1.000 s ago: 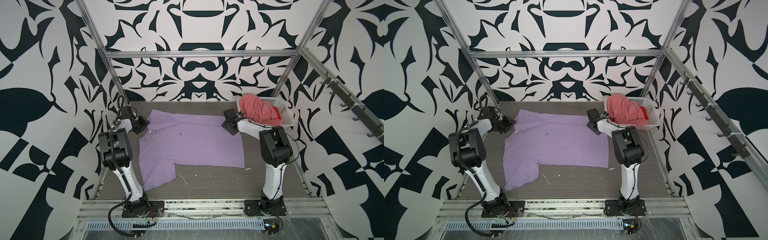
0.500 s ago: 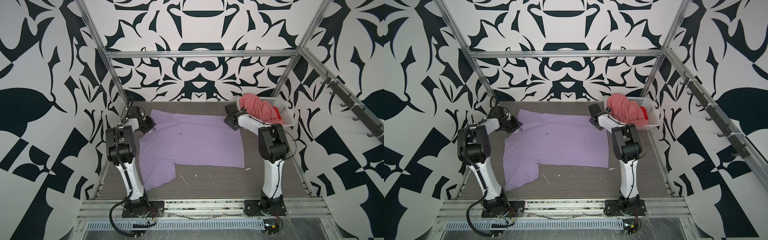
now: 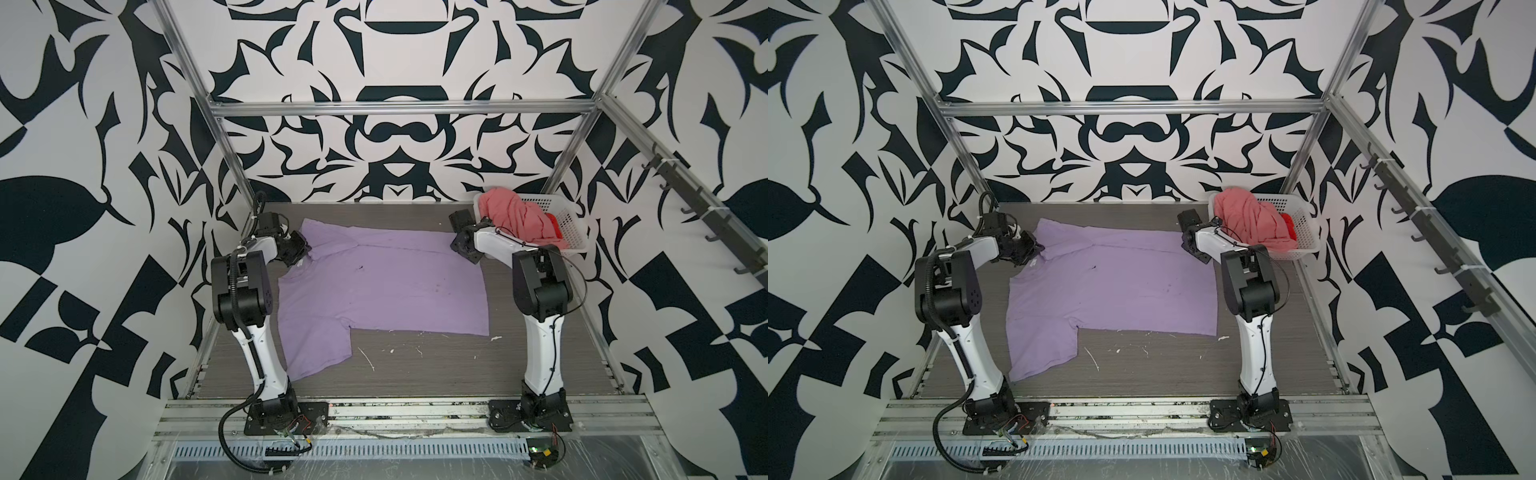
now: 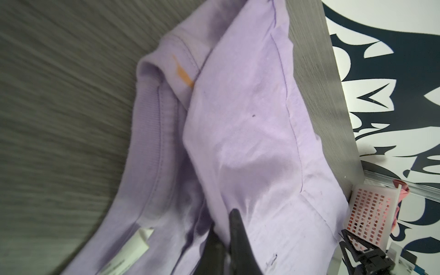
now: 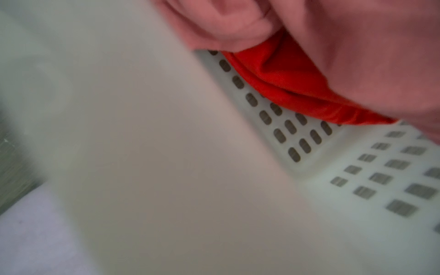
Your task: Fold and stack the t-shirts
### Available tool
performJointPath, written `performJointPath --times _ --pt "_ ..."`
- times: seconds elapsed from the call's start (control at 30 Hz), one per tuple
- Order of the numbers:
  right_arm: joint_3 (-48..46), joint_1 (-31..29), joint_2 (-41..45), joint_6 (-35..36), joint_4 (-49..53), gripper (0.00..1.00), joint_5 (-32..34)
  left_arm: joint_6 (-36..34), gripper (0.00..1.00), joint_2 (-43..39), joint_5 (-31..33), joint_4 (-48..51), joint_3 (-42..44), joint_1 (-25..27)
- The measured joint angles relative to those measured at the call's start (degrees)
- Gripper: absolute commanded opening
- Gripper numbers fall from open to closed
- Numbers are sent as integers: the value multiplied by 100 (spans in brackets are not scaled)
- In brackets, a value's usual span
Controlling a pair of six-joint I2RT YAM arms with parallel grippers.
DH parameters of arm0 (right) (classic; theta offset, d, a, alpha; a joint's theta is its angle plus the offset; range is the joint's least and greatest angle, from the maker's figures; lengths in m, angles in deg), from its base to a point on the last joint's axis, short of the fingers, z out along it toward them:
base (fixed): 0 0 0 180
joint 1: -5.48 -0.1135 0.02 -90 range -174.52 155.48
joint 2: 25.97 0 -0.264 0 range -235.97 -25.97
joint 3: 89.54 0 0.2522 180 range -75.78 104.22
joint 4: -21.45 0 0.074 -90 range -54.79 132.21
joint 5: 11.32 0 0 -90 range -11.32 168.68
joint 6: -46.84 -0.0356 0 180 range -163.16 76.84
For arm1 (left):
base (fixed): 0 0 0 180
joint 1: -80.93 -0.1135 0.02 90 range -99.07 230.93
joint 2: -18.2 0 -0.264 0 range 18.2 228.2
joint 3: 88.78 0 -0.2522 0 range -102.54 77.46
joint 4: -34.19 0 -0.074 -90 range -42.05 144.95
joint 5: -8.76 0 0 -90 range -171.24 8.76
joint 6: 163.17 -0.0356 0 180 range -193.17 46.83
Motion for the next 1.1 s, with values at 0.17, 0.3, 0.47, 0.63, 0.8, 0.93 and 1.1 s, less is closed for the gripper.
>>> performJointPath --times 0.17,0.3,0.47,0.63,0.8,0.93,1.1 --pt "33 46 -13 157 -133 42 -74 63 1 0 -2 -9 0 0" --pt "33 50 -13 240 -195 34 -155 109 1 -2 -4 -61 0 0" --pt "42 50 -13 258 -201 42 -256 190 0 -2 -28 -116 0 0" --pt "118 42 -61 238 9 46 -232 251 1 -2 -50 -186 0 0" --pt "116 37 -76 260 17 37 -267 313 1 -2 -70 -234 0 0" --pt "116 33 -92 267 -81 19 -295 356 1 -2 -87 -256 11 0" --pt "125 26 -109 409 -131 0 -273 385 1 -7 -111 -315 61 0"
